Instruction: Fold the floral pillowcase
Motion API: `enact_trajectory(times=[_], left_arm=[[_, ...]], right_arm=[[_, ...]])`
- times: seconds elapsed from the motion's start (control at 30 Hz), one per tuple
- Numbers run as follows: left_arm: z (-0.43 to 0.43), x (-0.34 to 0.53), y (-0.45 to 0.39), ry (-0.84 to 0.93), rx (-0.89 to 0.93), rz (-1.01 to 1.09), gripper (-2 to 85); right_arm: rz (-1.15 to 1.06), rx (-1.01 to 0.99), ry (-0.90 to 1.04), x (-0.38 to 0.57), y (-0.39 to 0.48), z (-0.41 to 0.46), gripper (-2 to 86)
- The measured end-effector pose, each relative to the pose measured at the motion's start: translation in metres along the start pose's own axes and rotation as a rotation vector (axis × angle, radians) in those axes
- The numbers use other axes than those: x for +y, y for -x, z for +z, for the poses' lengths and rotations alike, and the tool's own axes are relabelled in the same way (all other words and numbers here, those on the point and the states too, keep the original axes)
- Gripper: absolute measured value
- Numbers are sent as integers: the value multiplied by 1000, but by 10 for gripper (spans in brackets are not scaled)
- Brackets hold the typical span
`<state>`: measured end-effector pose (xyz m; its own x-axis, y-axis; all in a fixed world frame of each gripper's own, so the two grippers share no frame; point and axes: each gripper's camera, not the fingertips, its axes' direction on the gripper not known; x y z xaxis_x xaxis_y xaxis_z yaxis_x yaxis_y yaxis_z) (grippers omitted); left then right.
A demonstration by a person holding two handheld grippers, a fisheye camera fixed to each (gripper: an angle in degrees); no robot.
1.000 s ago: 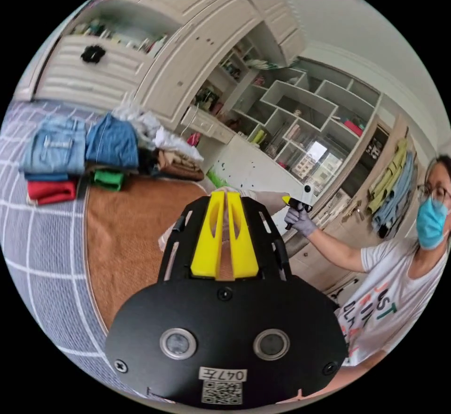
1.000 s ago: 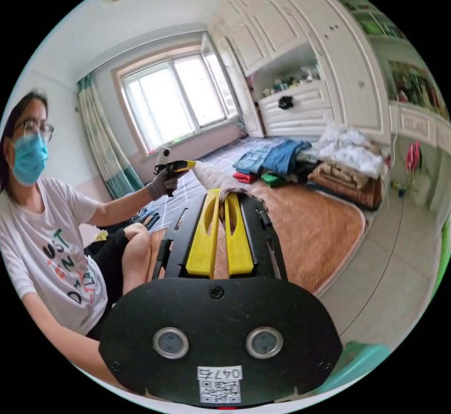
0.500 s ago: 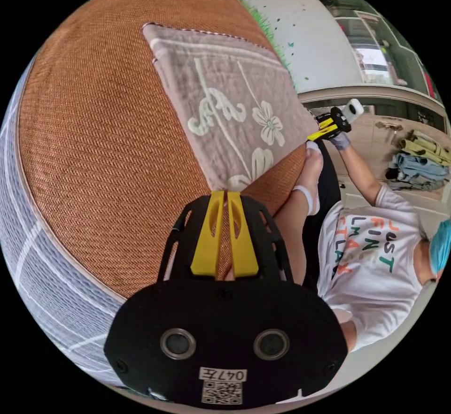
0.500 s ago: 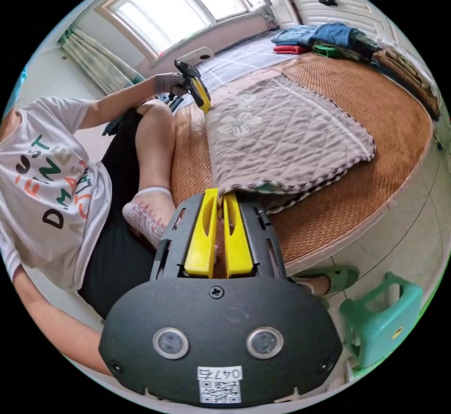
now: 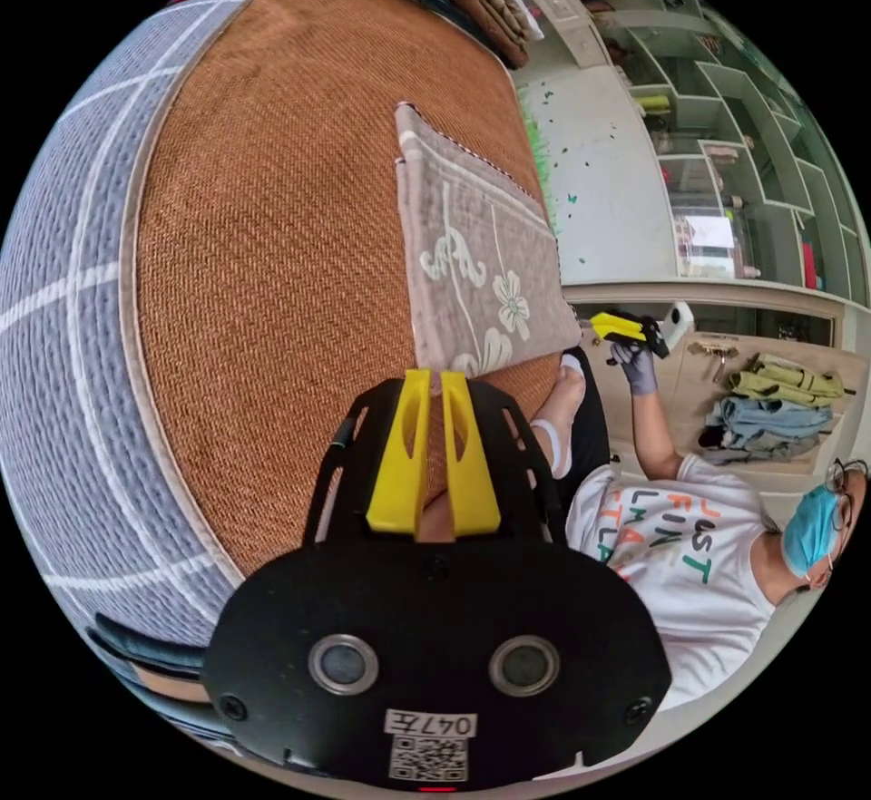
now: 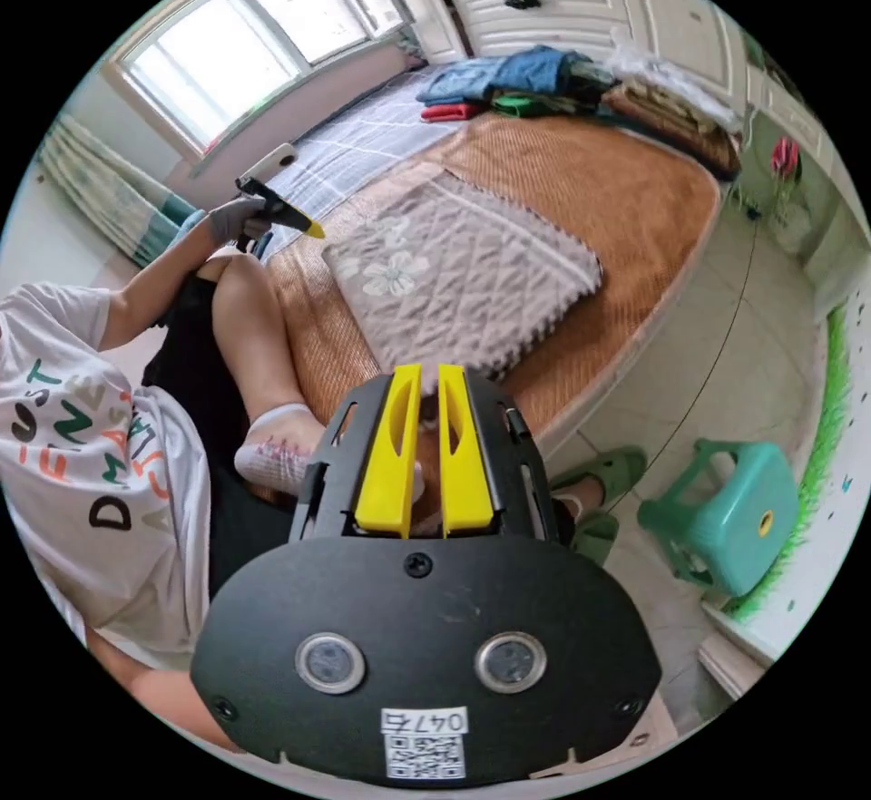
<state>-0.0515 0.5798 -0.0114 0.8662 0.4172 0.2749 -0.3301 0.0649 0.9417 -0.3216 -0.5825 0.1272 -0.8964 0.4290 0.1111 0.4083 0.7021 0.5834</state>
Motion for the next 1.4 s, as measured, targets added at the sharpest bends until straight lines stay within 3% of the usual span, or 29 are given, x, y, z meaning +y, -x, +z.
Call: enact_trajectory(times=[0.07, 0.2, 0.43, 0.6, 0.8, 1.0, 1.07, 1.23, 1.4], left_arm=[[8, -2, -12, 15, 17, 0, 50], [17, -5, -37, 84, -60, -8, 63], [25, -5, -54, 138, 16, -35, 53], [34, -4, -59, 193, 107, -65, 31], [24, 11, -88, 160, 145, -39, -6], [11, 28, -129, 116, 131, 8, -9], [2, 35, -143, 73, 137, 33, -9], [-26, 36, -219, -56, 193, 171, -8], [-12, 1, -360, 23, -27, 390, -8]], right_arm=[[-78, 29, 2, -27, 30, 3, -4], [-161, 152, 210, -65, 67, 39, -10], [129, 47, 201, -40, 48, 46, -12], [146, 84, 243, -52, 57, 43, -12], [-74, 63, 112, -111, 108, 27, -12], [-131, 52, 326, -126, 119, 101, -11], [-116, 76, 264, -118, 120, 99, -10], [-89, 91, 220, -101, 120, 95, -12], [-21, 28, 209, -86, 103, 78, -12]])
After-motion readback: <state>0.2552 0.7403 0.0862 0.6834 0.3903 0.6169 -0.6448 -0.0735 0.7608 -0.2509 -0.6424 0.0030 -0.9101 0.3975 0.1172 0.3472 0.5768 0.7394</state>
